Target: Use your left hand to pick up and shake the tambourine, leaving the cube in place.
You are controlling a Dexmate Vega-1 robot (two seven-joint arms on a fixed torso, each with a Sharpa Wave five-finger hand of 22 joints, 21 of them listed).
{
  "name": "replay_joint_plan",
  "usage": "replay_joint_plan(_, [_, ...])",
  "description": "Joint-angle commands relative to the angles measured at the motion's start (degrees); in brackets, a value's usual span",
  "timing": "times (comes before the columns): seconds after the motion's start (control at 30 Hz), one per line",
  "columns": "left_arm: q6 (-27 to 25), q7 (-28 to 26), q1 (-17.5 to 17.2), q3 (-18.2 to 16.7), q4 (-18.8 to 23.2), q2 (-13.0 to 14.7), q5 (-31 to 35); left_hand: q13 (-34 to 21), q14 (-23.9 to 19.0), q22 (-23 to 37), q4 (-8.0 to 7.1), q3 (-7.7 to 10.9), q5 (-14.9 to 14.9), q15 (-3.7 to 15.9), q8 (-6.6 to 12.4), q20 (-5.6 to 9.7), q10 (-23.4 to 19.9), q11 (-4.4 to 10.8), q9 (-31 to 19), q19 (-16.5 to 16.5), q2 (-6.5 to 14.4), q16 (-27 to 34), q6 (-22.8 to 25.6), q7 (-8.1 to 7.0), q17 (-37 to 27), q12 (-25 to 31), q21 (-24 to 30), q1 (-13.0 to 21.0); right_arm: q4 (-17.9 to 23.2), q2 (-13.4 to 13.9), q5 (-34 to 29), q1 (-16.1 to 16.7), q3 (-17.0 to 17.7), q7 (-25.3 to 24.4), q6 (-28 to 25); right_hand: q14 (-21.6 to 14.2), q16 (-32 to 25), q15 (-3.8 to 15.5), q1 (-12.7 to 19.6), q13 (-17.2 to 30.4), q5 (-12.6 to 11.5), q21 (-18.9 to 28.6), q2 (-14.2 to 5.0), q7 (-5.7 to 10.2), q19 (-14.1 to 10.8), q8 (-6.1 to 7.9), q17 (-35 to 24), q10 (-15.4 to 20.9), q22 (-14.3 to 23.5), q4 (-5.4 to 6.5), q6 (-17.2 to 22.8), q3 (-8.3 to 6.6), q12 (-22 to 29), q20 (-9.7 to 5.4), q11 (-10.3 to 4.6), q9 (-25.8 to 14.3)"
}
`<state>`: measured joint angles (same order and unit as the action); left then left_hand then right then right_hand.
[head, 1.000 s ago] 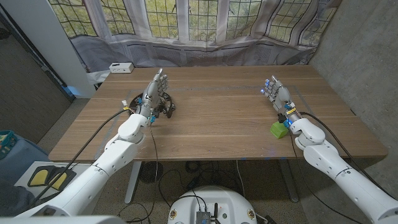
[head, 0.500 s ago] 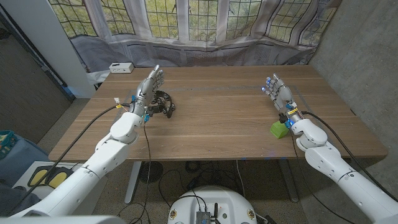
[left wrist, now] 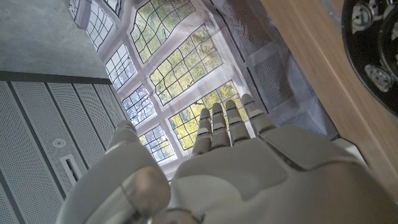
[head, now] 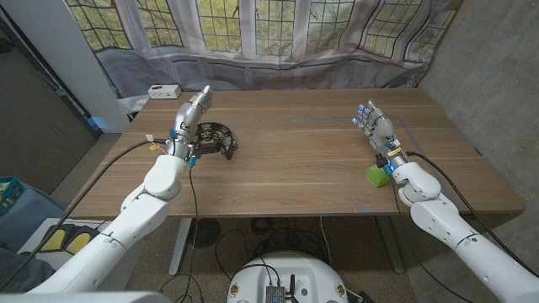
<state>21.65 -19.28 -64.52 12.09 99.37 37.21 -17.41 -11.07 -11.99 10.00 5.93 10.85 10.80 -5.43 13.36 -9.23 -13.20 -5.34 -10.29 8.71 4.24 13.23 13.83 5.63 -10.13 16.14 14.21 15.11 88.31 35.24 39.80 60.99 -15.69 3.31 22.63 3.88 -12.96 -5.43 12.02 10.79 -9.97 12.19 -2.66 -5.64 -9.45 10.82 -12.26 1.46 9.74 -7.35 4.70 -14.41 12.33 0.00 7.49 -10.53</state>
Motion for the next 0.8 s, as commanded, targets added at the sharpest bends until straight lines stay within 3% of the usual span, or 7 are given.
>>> replay_joint_plan(0.03, [2.6,-5.0,-3.2,-3.7,1.4,-0.2,7.9,-0.1,-0.8,0.3,0.24,0.38,-0.1,0.07,0.26,-0.20,-0.9,0.13,-0.1,0.5,0.2,-0.1,1.1,-0.09,-0.2,0.5,0.2,1.1,1.5,-0.3,-0.5,0.9,-0.2,-1.5,-0.2,-0.6,-0.3,-0.09,0.6,0.2,-0.2,0.1,-0.18,-0.44,-0.5,0.35,0.1,0.4,0.2,-0.26,0.3,-0.07,0.5,0.09,0.29,-0.2])
replay_joint_plan(0.27, [0.5,-6.5,-3.2,-5.0,1.6,0.6,12.4,-0.1,-1.3,0.3,0.51,0.65,-0.2,0.41,0.22,-0.06,-1.3,0.43,-0.1,0.8,0.4,-0.2,1.7,-0.29,-0.1,0.4,0.1,1.5,1.9,-0.7,-0.1,1.3,-0.3,-2.3,-0.7,-0.8,-0.3,-0.19,0.7,0.2,-0.2,0.0,-0.24,-0.39,-0.5,0.34,0.1,0.5,0.2,-0.29,0.4,-0.08,0.5,0.25,0.30,-0.2])
replay_joint_plan(0.6, [-1.9,-14.3,-2.3,-6.2,0.0,1.5,26.6,-0.2,-3.2,0.3,1.28,1.46,-0.4,1.29,0.30,-0.31,-3.4,1.45,-0.1,2.3,0.9,-0.2,3.9,-0.79,-0.1,0.6,0.0,2.8,4.1,0.0,-1.7,2.2,0.2,-4.9,-1.4,-1.0,-0.2,-0.36,0.8,0.2,-0.2,-0.1,-0.31,-0.66,-0.7,0.37,0.1,0.9,0.2,-0.32,0.7,-0.07,0.5,0.57,0.60,-0.2])
replay_joint_plan(0.8, [-3.1,-12.8,-2.2,-7.1,-0.4,2.9,25.6,-0.2,-3.7,0.3,1.53,1.75,-0.4,1.60,0.33,-0.28,-4.1,1.98,-0.1,2.8,1.0,-0.3,4.8,-0.97,-0.1,0.6,0.0,3.3,4.0,-0.3,-3.0,2.1,0.2,-5.7,-0.2,-1.4,-0.3,-0.32,0.8,0.2,-0.2,0.0,-0.33,-0.72,-1.1,0.37,0.1,1.1,0.2,-0.35,0.8,-0.07,0.6,0.53,0.56,-0.2])
